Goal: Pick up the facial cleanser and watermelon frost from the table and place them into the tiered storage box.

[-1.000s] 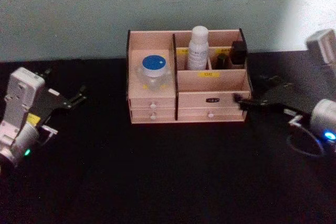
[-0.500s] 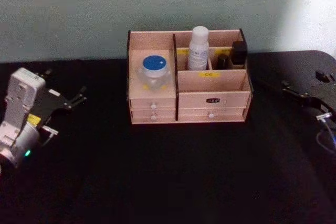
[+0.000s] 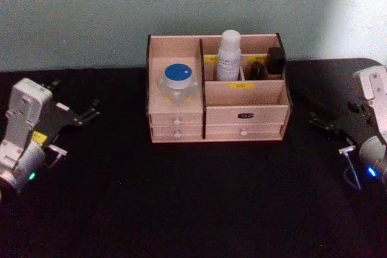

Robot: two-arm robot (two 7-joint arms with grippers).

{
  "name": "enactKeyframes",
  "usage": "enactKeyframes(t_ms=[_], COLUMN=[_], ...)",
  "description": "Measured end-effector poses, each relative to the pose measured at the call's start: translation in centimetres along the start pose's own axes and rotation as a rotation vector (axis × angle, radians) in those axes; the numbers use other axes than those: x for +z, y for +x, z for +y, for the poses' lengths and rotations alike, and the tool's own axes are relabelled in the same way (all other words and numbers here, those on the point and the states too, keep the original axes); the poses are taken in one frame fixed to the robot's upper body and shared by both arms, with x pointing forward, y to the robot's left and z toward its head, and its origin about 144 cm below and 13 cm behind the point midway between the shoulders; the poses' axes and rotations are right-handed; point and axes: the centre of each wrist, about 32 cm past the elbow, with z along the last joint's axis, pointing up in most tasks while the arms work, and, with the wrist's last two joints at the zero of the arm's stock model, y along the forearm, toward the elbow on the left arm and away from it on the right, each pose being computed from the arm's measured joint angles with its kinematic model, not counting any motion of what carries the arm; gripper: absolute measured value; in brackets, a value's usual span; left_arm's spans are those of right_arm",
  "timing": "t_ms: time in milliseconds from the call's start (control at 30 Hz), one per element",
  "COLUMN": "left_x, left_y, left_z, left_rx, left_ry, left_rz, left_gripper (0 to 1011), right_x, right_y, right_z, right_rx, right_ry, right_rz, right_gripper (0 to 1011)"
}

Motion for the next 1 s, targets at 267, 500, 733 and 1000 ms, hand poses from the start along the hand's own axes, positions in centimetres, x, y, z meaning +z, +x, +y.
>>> enactKeyframes(t_ms=[267,500,733,1000], left_x=[0.00,0.00,0.00,0.00], left_y=[0.00,0.00,0.00,0.00], left_z=[0.00,0.00,0.00,0.00], left_rx=[0.000,0.000,0.000,0.000], left_ry=[0.000,0.000,0.000,0.000], left_rz=[0.000,0.000,0.000,0.000], left_gripper=[1001,1001,1001,1001], right_x=[0.14,0.21,0.24,0.25], right_y=[0.15,0.23,0.27,0.29], right_z=[-0.09,-0.15,-0.18,-0.21], right_rx=[0.001,0.003,0.005,0.006], right_ry=[0.004,0.005,0.006,0.005], right_rz=[0.000,0.002,0.004,0.005], right_gripper=[1002,1002,1002,1002])
